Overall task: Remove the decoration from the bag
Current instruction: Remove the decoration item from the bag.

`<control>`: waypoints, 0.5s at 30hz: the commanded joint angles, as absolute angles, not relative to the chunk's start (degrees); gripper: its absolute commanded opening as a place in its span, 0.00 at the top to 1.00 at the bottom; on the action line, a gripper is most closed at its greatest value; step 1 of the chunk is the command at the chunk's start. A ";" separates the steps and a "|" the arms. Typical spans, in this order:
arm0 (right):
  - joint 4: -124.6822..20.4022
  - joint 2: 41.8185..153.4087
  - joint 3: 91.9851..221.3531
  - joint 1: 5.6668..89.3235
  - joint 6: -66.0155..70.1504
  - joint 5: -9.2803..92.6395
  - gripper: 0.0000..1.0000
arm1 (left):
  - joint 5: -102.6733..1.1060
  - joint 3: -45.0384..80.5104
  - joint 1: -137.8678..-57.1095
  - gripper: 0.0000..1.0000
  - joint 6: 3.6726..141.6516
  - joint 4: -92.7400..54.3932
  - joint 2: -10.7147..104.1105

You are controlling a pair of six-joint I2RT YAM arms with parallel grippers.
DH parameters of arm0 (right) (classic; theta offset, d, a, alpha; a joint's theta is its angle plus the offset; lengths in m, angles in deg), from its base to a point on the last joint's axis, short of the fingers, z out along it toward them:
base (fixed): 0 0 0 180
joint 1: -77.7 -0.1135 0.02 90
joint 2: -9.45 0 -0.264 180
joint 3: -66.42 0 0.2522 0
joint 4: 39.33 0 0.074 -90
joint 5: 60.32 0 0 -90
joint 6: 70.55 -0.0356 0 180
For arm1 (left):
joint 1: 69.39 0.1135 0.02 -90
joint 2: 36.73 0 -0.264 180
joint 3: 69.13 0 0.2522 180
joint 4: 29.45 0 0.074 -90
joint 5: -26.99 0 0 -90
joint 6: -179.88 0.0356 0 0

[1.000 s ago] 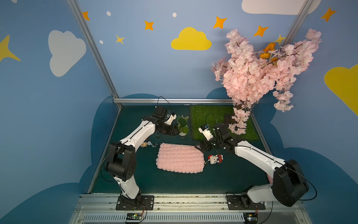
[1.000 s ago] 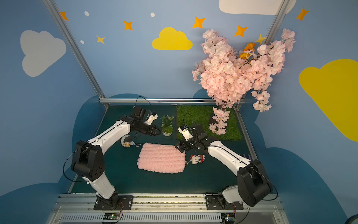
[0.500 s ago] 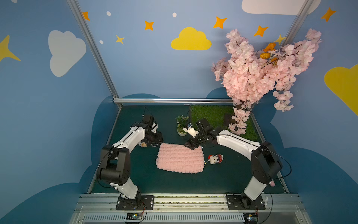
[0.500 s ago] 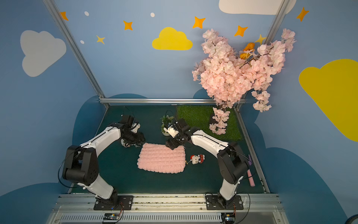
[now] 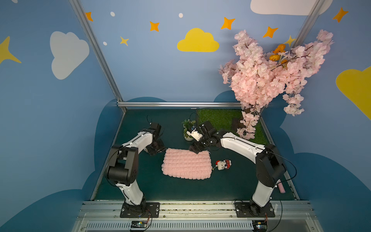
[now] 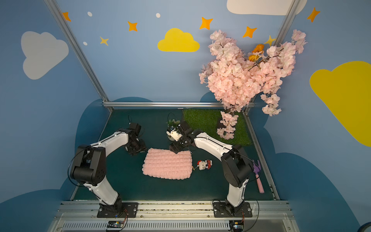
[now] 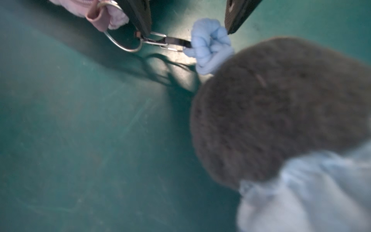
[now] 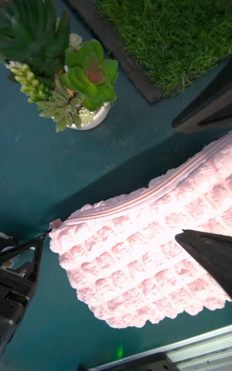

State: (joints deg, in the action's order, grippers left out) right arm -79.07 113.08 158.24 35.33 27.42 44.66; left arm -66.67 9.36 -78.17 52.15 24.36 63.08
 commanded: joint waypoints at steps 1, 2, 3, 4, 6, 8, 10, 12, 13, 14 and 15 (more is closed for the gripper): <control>-80.85 114.15 159.54 34.69 27.89 44.30 0.21 | -68.65 10.88 -78.04 0.38 47.54 23.78 65.31; -80.91 114.21 159.75 34.66 27.79 44.27 0.21 | -68.38 10.90 -77.92 0.38 47.24 22.85 65.60; -81.01 114.31 159.84 34.58 27.69 44.27 0.21 | -68.15 10.94 -77.75 0.38 47.06 22.39 65.84; -81.04 114.46 160.06 34.49 27.71 44.27 0.21 | -68.04 11.23 -77.67 0.38 46.88 22.26 65.99; -81.44 114.68 160.38 34.39 27.78 44.36 0.21 | -68.37 11.66 -77.61 0.38 47.03 21.79 66.06; -81.69 114.85 160.74 34.42 27.89 44.44 0.21 | -68.32 11.89 -77.22 0.38 47.02 21.60 66.16; -82.05 115.19 161.08 34.29 28.01 44.62 0.21 | -67.91 11.89 -76.76 0.38 46.79 21.06 66.73; -82.25 115.41 161.52 34.28 28.16 44.77 0.21 | -67.89 12.50 -76.70 0.38 46.50 21.06 67.14; -82.69 115.75 161.91 34.35 28.24 44.92 0.21 | -67.93 12.75 -76.73 0.38 46.40 20.78 67.19; -82.93 115.99 162.11 34.29 28.27 45.01 0.21 | -68.14 12.98 -76.69 0.38 46.38 20.64 67.03; -83.02 116.10 162.34 34.28 28.27 45.08 0.22 | -68.38 13.29 -76.76 0.38 46.42 20.69 66.99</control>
